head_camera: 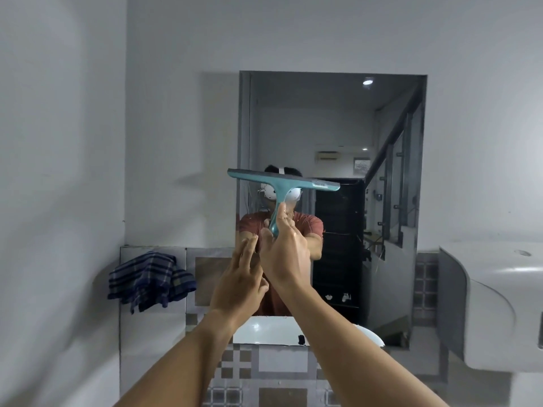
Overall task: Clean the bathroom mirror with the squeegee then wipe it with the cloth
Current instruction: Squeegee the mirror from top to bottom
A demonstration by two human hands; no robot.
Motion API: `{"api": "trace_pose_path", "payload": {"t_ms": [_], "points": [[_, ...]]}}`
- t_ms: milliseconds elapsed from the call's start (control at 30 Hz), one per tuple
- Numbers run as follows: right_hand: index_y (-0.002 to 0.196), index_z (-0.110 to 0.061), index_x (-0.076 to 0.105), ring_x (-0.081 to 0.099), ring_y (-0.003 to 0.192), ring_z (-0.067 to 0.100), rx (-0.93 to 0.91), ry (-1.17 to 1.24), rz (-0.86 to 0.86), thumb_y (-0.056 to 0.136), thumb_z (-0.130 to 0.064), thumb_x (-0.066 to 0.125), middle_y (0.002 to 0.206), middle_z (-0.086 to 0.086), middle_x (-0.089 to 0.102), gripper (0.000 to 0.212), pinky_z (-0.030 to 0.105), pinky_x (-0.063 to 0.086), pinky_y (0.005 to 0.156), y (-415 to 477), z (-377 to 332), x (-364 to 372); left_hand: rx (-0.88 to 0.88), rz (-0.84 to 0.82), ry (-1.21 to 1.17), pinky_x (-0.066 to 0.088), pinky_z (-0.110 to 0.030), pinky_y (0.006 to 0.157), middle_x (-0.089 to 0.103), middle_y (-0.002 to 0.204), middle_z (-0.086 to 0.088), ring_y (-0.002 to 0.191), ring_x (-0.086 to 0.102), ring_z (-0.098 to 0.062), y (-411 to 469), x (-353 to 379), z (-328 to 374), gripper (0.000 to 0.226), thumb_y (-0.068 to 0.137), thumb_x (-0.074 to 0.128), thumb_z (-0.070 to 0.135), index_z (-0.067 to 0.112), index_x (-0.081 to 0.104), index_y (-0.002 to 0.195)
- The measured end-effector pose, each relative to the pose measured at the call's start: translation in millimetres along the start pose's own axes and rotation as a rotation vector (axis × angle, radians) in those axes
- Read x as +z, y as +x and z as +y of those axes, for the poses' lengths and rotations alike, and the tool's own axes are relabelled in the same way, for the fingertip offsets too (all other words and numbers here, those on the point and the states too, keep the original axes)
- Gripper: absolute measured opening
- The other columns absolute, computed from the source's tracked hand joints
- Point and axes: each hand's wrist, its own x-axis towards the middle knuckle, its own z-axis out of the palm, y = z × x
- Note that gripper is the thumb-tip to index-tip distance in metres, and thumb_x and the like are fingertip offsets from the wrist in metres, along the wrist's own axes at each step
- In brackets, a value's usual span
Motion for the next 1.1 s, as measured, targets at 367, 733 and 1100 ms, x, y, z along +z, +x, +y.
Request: {"api": "trace_pose_path", "payload": {"t_ms": [367, 733, 1100], "points": [[0.152, -0.040, 0.037, 0.068, 0.091, 0.028, -0.167, -0.398, 0.002, 0.098, -0.024, 0.051, 0.125, 0.003, 0.064, 0.057, 0.037, 0.057, 0.065, 9, 47, -67, 0.019, 0.070, -0.071, 0.052, -0.040, 0.099, 0.034, 0.157, -0.017, 0.146, 0.033, -0.033, -6, -13, 0, 0.098, 0.072, 0.086, 0.037, 0.015, 0.037, 0.153], [0.149, -0.053, 0.033, 0.056, 0.067, 0.017, -0.236, -0.655, -0.009, 0.104, -0.046, 0.043, 0.095, -0.004, 0.056, 0.047, 0.032, 0.052, 0.054, 32, 77, -115, 0.071, 0.190, -0.035, 0.045, -0.040, 0.103, 0.047, 0.146, -0.019, 0.137, 0.041, -0.032, -8, -13, 0, 0.088, 0.068, 0.090, 0.030, 0.005, 0.051, 0.142], [0.151, -0.048, 0.034, 0.061, 0.087, 0.024, -0.321, -0.731, -0.060, 0.103, -0.030, 0.037, 0.100, 0.001, 0.054, 0.051, 0.037, 0.055, 0.064, 39, 96, -155, 0.092, 0.184, -0.003, 0.054, -0.043, 0.094, 0.051, 0.143, -0.021, 0.132, 0.044, -0.036, -7, -16, 2, 0.091, 0.065, 0.091, 0.036, 0.005, 0.052, 0.142]]}}
